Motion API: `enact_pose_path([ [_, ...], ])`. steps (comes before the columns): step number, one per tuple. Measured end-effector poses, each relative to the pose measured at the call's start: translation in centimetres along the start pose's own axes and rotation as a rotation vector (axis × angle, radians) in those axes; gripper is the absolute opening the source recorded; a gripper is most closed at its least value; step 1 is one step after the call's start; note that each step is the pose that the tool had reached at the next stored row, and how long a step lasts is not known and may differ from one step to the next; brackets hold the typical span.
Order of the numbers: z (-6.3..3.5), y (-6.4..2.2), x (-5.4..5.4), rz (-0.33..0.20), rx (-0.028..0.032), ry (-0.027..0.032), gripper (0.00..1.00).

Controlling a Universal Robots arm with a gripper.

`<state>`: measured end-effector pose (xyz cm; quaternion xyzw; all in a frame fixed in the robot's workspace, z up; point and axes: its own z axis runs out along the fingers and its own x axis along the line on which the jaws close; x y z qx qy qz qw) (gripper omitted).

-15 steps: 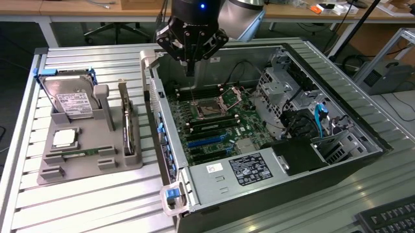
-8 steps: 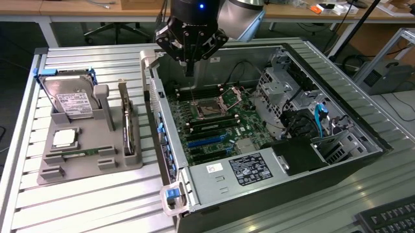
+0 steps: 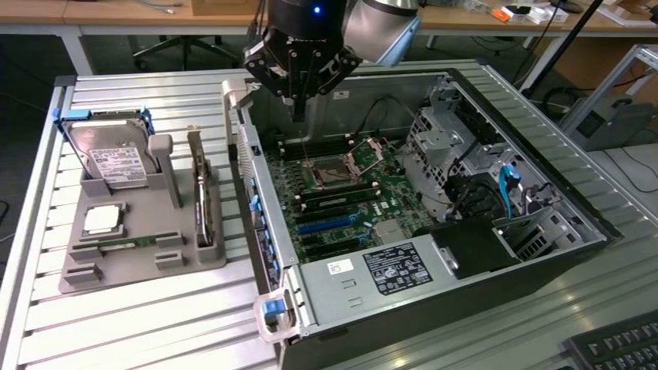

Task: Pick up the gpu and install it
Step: 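Reach for the gpu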

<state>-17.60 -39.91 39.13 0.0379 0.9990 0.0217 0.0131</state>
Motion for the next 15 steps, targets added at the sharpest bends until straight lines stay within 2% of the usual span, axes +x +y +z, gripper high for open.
enact_pose_path([
  [15,0.01,-0.04,0.52,0.000,0.0001,0.0000,0.11],
])
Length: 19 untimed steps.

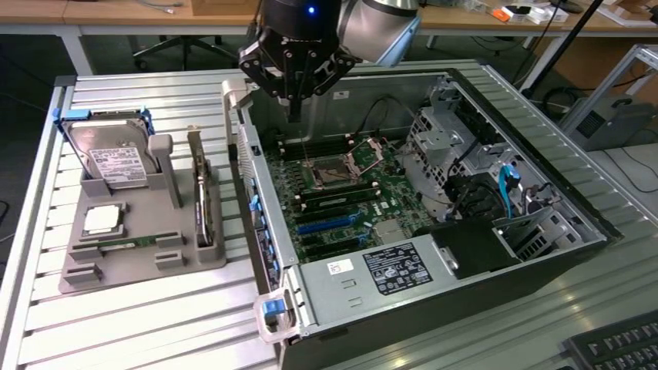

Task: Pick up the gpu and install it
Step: 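Reach for the gpu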

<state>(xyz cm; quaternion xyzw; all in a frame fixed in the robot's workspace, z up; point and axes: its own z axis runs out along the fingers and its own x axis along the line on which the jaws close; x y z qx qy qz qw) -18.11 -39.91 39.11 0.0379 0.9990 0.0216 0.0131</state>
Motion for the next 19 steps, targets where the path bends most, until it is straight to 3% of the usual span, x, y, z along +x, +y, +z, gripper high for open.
enact_pose_path([
  [19,0.00,-0.06,0.74,0.000,0.0001,0.0000,0.11],
])
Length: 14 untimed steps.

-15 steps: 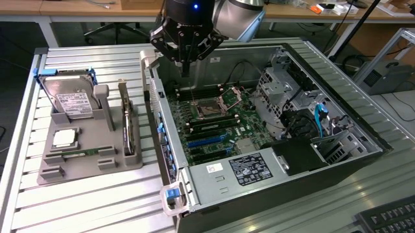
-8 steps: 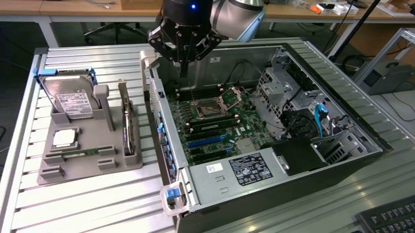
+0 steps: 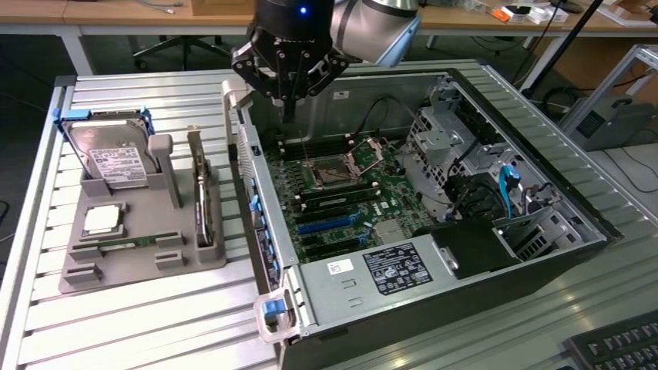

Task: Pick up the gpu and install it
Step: 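Reach for the gpu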

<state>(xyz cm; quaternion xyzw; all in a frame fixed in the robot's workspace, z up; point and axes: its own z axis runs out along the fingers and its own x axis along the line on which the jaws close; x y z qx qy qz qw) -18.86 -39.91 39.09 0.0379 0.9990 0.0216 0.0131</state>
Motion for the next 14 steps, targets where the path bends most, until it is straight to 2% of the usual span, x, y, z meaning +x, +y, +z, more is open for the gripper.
enact_pose_path([
  [14,0.00,-0.05,0.64,0.000,0.0000,0.0000,0.11],
])
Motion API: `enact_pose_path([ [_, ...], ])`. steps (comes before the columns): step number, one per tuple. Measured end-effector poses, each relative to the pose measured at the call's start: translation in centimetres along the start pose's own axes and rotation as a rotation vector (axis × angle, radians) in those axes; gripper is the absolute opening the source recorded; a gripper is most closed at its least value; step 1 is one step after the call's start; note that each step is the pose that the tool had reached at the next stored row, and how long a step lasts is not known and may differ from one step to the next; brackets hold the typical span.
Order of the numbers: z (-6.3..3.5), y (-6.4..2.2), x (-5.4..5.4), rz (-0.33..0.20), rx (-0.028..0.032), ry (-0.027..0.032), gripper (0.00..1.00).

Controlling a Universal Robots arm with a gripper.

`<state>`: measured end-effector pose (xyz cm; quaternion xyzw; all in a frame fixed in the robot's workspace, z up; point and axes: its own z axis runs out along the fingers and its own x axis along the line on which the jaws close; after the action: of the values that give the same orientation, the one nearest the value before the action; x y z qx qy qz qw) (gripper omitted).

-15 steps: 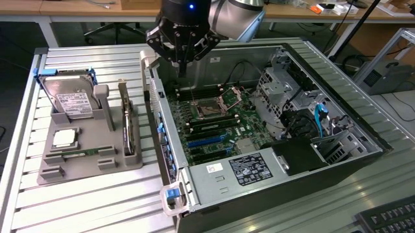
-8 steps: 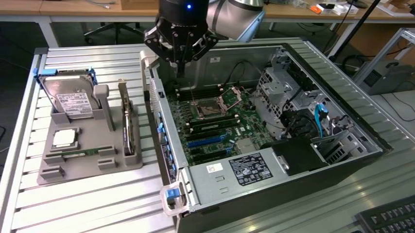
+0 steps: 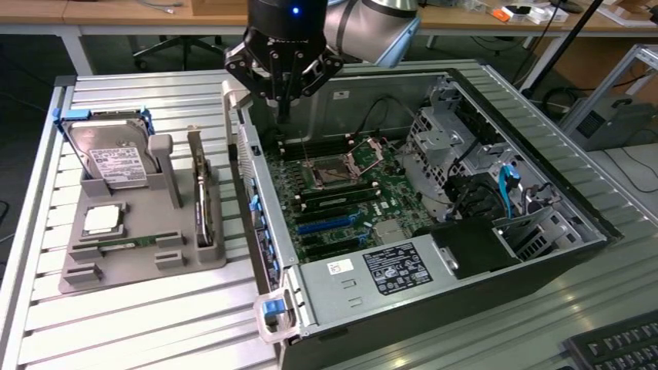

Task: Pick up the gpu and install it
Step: 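Reach for the gpu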

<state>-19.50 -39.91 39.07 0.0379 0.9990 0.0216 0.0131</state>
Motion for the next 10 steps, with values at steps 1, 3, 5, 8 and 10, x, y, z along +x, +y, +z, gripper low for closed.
enact_pose_path([
  [1,0.00,0.00,0.06,0.000,0.0000,0.0001,0.11],
  [3,0.00,-0.01,0.19,0.000,0.0000,0.0000,0.11],
  [5,0.00,-0.02,0.27,0.000,0.0000,0.0000,0.11],
  [8,0.00,-0.03,0.40,0.000,0.0000,0.0000,0.11],
  [10,0.00,-0.04,0.50,0.000,0.0000,0.0001,0.11],
])
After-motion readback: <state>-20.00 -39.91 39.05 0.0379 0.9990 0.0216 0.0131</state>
